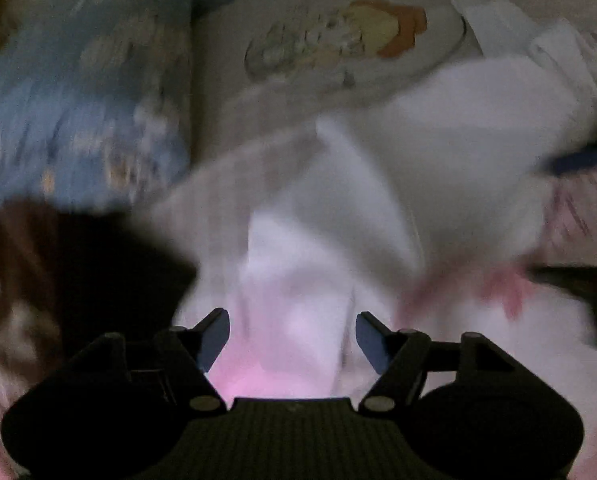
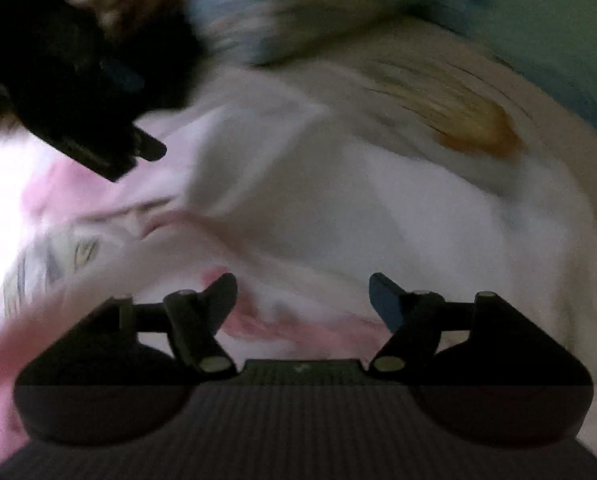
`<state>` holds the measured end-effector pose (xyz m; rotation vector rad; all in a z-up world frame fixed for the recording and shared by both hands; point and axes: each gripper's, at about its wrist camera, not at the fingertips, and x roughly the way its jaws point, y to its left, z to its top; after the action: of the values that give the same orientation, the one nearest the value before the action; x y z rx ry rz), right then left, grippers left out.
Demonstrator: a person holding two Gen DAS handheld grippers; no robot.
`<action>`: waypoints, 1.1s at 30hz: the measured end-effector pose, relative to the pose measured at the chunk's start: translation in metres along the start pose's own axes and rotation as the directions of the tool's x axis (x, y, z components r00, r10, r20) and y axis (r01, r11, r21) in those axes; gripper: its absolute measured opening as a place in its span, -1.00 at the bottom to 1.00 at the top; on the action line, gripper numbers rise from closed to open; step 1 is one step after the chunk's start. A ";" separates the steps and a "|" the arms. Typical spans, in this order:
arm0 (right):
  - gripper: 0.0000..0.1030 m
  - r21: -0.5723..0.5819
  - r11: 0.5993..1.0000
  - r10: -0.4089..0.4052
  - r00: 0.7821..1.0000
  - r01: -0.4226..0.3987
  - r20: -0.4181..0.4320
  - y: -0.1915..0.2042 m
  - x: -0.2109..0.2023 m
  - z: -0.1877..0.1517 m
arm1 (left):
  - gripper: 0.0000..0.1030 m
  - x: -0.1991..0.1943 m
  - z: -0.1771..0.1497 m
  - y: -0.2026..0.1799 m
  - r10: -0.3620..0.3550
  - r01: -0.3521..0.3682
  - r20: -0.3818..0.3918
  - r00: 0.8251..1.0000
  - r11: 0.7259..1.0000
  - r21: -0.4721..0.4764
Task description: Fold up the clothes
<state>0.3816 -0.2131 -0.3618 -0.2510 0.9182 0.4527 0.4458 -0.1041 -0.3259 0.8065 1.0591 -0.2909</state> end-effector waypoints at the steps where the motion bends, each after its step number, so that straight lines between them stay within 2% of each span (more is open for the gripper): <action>1: 0.45 -0.049 0.999 0.012 1.000 -0.012 -0.008 0.011 0.012 0.007 | 0.39 -0.002 -0.012 0.003 -0.005 0.004 -0.021 1.000 1.000 -0.018; 3: 0.45 -0.105 0.994 0.017 0.999 -0.020 -0.031 0.028 0.033 0.020 | 0.39 -0.007 -0.033 0.006 -0.024 0.021 -0.057 0.998 0.998 -0.060; 4: 0.36 -0.126 0.992 0.015 0.999 -0.021 -0.044 0.035 0.043 0.027 | 0.39 -0.009 -0.043 0.007 -0.037 0.031 -0.072 0.997 0.996 -0.081; 5: 0.17 -0.147 0.989 0.014 0.998 -0.022 -0.057 0.043 0.053 0.033 | 0.39 -0.013 -0.052 0.007 -0.047 0.039 -0.081 0.996 0.994 -0.098; 6: -0.56 -0.132 0.991 0.016 0.998 -0.023 -0.055 0.045 0.056 0.037 | 0.39 -0.016 -0.060 0.007 -0.058 0.047 -0.088 0.994 0.992 -0.117; 7: -0.85 -0.074 0.997 0.020 0.999 -0.023 -0.035 0.040 0.048 0.038 | 0.39 -0.018 -0.067 0.007 -0.068 0.055 -0.095 0.993 0.989 -0.135; 10: -0.85 0.098 0.994 0.034 0.999 -0.037 0.036 0.025 0.023 0.042 | 0.39 -0.019 -0.081 0.006 -0.107 0.084 -0.113 0.988 0.978 -0.188; 14: -0.85 0.260 0.959 0.067 0.981 -0.114 0.184 0.004 -0.035 0.051 | 0.38 -0.022 -0.086 0.002 -0.135 0.105 -0.121 0.983 0.968 -0.228; 17: -0.85 0.320 0.937 0.054 0.965 -0.138 0.256 -0.011 -0.088 0.043 | 0.38 -0.038 -0.095 -0.001 -0.139 0.111 -0.106 0.985 0.965 -0.237; 20: -0.85 0.360 0.923 0.035 0.964 -0.133 0.265 -0.019 -0.149 0.013 | 0.38 -0.049 -0.102 -0.002 -0.146 0.119 -0.100 0.984 0.965 -0.234; 22: -0.82 0.362 0.928 0.003 0.976 -0.083 0.217 -0.021 -0.180 -0.014 | 0.38 -0.053 -0.104 -0.004 -0.153 0.128 -0.097 0.983 0.966 -0.226; 25: -0.71 0.352 0.934 -0.068 0.998 0.059 0.014 -0.019 -0.199 -0.068 | 0.38 -0.053 -0.107 -0.011 -0.169 0.145 -0.097 0.981 0.966 -0.214; 26: -0.56 0.349 0.928 -0.101 0.991 0.127 -0.091 -0.019 -0.195 -0.088 | 0.38 -0.052 -0.108 -0.014 -0.176 0.152 -0.103 0.979 0.966 -0.209; 27: -0.24 0.338 0.915 -0.152 0.965 0.220 -0.216 -0.018 -0.188 -0.108 | 0.38 -0.051 -0.110 -0.018 -0.185 0.161 -0.108 0.977 0.966 -0.203; 28: -0.13 0.320 0.895 -0.207 0.925 0.311 -0.320 -0.014 -0.181 -0.127 | 0.37 -0.051 -0.111 -0.022 -0.200 0.177 -0.107 0.974 0.964 -0.197; 29: -0.13 0.297 0.872 -0.256 0.880 0.388 -0.400 -0.010 -0.176 -0.145 | 0.37 -0.052 -0.112 -0.027 -0.218 0.196 -0.104 0.970 0.962 -0.190; 30: -0.15 0.295 0.853 -0.277 0.853 0.430 -0.442 -0.004 -0.174 -0.159 | 0.37 -0.055 -0.114 -0.033 -0.245 0.226 -0.095 0.965 0.958 -0.177; 32: -0.16 0.369 0.827 -0.250 0.865 0.425 -0.436 0.007 -0.178 -0.176 | 0.37 -0.060 -0.119 -0.050 -0.300 0.288 -0.081 0.951 0.949 -0.130; 33: -0.12 0.426 0.807 -0.221 0.878 0.409 -0.426 0.013 -0.177 -0.183 | 0.37 -0.061 -0.123 -0.061 -0.322 0.315 -0.084 0.943 0.945 -0.092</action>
<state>0.1543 -0.3219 -0.3263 0.0012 1.2924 -0.1723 0.2999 -0.0683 -0.3302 0.5814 1.2882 -0.4853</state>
